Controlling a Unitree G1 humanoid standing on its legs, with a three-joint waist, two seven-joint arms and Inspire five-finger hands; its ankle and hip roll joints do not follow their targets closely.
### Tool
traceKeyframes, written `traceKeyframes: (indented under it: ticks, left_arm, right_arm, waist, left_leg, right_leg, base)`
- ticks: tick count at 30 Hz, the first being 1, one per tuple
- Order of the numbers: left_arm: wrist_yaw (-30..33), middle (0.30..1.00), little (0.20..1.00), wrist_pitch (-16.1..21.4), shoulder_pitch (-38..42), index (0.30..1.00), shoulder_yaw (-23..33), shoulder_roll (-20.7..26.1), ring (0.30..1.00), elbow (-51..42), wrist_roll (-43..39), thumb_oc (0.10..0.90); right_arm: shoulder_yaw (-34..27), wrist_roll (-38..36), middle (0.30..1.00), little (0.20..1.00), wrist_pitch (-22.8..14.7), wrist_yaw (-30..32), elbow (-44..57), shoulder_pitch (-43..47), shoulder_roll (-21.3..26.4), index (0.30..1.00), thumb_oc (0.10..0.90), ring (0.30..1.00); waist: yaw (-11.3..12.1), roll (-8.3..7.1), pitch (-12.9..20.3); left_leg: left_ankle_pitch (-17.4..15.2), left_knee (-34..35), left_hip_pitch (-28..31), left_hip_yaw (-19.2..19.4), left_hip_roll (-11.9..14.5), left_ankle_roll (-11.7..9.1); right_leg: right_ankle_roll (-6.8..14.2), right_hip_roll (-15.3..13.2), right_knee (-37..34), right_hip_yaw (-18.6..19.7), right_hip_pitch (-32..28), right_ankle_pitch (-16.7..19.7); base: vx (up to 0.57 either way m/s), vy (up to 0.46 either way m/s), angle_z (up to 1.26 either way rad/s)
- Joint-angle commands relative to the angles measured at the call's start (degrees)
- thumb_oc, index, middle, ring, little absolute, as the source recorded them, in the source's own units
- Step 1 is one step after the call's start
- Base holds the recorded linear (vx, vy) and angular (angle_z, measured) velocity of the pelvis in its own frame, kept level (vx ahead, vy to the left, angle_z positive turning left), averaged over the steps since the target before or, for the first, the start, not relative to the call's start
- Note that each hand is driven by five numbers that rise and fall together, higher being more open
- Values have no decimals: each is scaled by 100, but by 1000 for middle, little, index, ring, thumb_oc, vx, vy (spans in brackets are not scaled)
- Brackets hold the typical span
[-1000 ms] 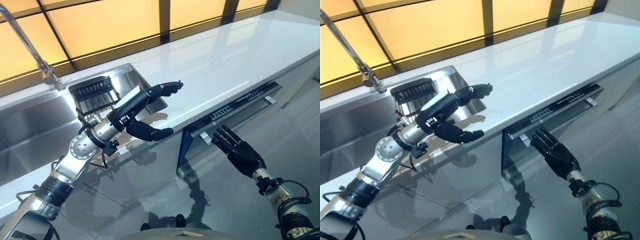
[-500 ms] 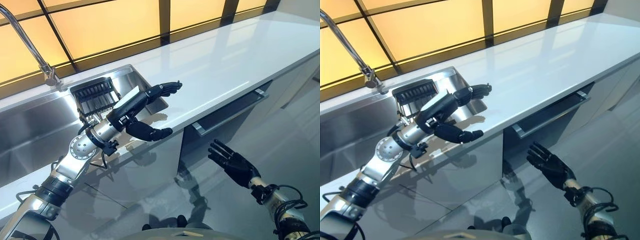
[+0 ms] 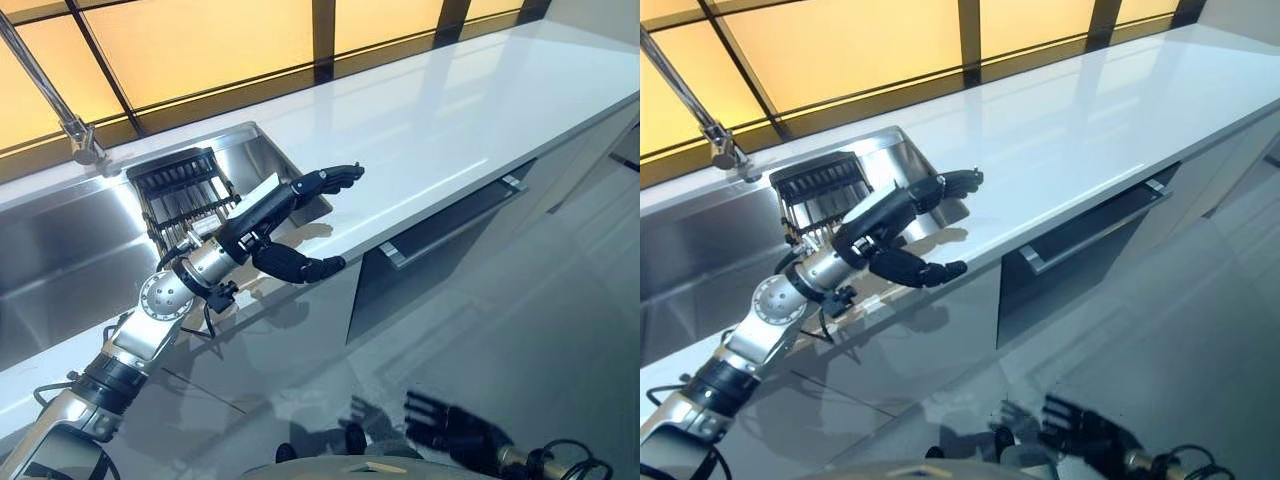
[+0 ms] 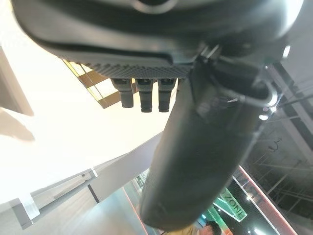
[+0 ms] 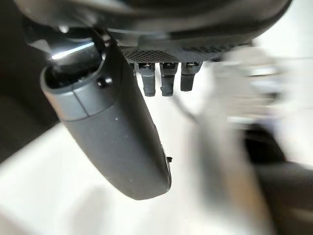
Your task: Pick up plates and place into dishwasher.
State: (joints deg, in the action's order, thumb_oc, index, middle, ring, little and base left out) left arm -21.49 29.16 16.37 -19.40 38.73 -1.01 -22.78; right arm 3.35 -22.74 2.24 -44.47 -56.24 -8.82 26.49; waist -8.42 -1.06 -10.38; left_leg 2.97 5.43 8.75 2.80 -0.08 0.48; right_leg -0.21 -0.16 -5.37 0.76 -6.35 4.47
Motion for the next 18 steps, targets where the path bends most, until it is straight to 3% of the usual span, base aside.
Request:
traceKeyframes:
  ticks: [1,2,4,6,8,9,10,14,15,18]
  left_arm:
    - [-722,900,900,-320,585,900,312,-385,900,-323,-1359,800]
    - [-1288,900,900,-975,556,900,264,-706,900,-461,-2137,800]
    - [-1697,900,900,-1761,532,900,182,-1101,900,-588,-2963,800]
    - [-1854,900,900,-2083,516,900,144,-1252,900,-592,-3389,800]
    - [-2148,900,900,-2942,389,900,168,-1689,900,-560,-4271,800]
    - [-2217,900,900,-3072,360,900,185,-1778,900,-533,-4357,800]
    - [-2468,900,900,-3912,216,900,176,-2112,900,-496,-5036,800]
    - [-2896,900,900,-5219,-40,900,-19,-2472,900,-436,-5692,800]
    - [-2943,900,900,-5500,-100,900,-83,-2537,900,-422,-5728,800]
    - [-3171,900,900,-5761,-255,900,-263,-2620,900,-239,-5480,800]
  right_arm:
    - [284,750,900,900,-206,71,-600,311,73,900,800,900]
    - [331,849,900,900,-123,245,-870,474,-69,900,800,900]
    - [462,825,900,900,-89,377,-1081,640,-256,900,800,900]
    - [498,836,900,900,-62,423,-1155,718,-350,900,800,900]
    - [616,956,900,900,38,541,-1220,866,-528,900,800,900]
    - [626,989,900,900,36,541,-1255,888,-556,900,800,900]
    - [665,1076,900,900,94,595,-1327,1008,-661,900,800,900]
    - [723,1222,900,900,202,633,-1430,1213,-708,900,800,900]
    - [721,1268,900,900,221,642,-1434,1252,-713,900,800,900]
    - [694,1406,900,900,274,652,-1471,1360,-713,900,800,900]
  waist:
    - [7,-74,171]
    - [69,-65,168]
    - [134,-42,166]
    - [162,-27,163]
    - [219,3,171]
    - [229,8,171]
    - [289,25,181]
    - [380,57,197]
    - [395,64,198]
    - [430,80,214]
  left_leg:
    - [-1040,-43,316,501,-265,353]
    - [-1035,-43,325,476,-266,359]
    - [-1036,-43,336,433,-275,359]
    - [-1039,-43,345,411,-280,366]
    - [-1042,-43,354,355,-292,366]
    - [-1045,-43,356,344,-295,366]
    - [-1054,-43,357,274,-312,369]
    - [-1064,-43,349,168,-347,371]
    - [-1067,-43,349,143,-355,373]
    - [-1074,-43,349,82,-372,381]
  right_leg:
    - [174,426,37,162,-317,-605]
    - [158,427,37,138,-332,-599]
    - [141,428,37,119,-355,-608]
    - [130,427,37,115,-367,-605]
    - [107,425,37,98,-391,-615]
    - [101,423,37,95,-396,-616]
    - [76,417,37,73,-413,-623]
    - [43,407,37,26,-437,-634]
    - [40,404,37,12,-443,-638]
    - [32,391,37,-23,-457,-649]
  base:
    - [-1,-10,-3]
    - [0,0,0]
    - [6,-1,6]
    - [8,4,8]
    - [15,9,14]
    - [24,17,19]
    - [21,18,15]
    - [16,18,11]
    - [12,14,13]
    - [18,17,10]
